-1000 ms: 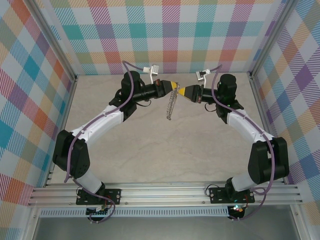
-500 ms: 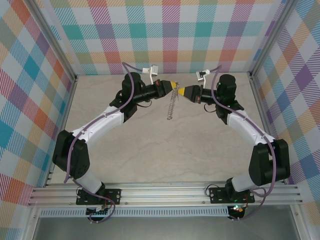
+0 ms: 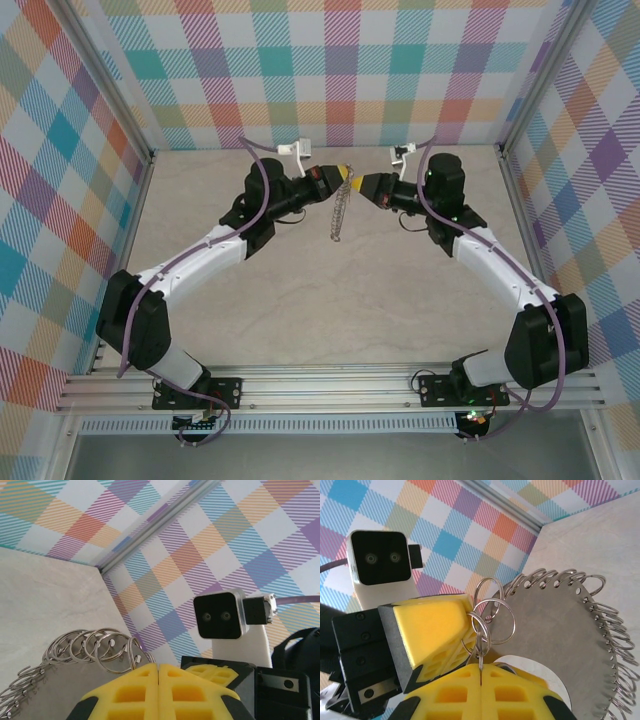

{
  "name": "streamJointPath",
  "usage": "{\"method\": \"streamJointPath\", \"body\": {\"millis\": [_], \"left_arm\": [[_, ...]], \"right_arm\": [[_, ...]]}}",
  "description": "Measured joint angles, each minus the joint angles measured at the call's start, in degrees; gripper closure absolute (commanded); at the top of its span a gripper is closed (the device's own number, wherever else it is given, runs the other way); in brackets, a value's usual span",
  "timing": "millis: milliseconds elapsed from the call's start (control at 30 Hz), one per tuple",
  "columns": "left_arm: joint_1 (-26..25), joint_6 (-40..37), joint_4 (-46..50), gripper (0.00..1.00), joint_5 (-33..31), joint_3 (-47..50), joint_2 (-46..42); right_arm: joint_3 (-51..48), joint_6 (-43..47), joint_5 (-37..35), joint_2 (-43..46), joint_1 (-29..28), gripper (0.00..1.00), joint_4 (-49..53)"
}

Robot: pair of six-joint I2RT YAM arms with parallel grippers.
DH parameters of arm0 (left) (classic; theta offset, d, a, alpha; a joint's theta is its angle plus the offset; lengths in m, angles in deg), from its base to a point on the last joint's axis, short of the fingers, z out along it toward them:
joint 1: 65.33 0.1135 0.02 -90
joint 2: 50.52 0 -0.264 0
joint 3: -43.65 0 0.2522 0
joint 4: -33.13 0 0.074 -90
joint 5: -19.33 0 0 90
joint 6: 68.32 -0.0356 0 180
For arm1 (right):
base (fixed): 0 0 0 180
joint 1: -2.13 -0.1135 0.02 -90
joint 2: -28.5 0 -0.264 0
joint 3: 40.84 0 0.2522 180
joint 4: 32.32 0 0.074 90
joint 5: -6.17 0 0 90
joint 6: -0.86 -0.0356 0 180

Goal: Put the keys on the keyring

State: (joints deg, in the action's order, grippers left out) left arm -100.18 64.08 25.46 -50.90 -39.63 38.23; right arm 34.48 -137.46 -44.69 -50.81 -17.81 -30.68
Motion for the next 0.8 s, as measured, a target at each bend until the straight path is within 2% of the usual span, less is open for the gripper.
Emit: {"method": "streamJointPath", "body": {"millis": [367,533,800], "left_arm": [[-0.66,0.04,-0.87,1.0,-3.65,0.85,0.0],[-0.87,0.24,-2.34,1.0,-4.11,0.85,0.0],[-0.9,0.24,-3.34,1.0,-4.5,0.85,0.0]], "right_arm": [[0.46,-0.04,-5.49,0.0,-2.58,1.0,1.55],[2.82,-0.02,-6.84,-0.15,-4.83,1.0,3.04],[3.61,0.63,-7.5,-0.87,-5.25,1.0,3.41]]}}
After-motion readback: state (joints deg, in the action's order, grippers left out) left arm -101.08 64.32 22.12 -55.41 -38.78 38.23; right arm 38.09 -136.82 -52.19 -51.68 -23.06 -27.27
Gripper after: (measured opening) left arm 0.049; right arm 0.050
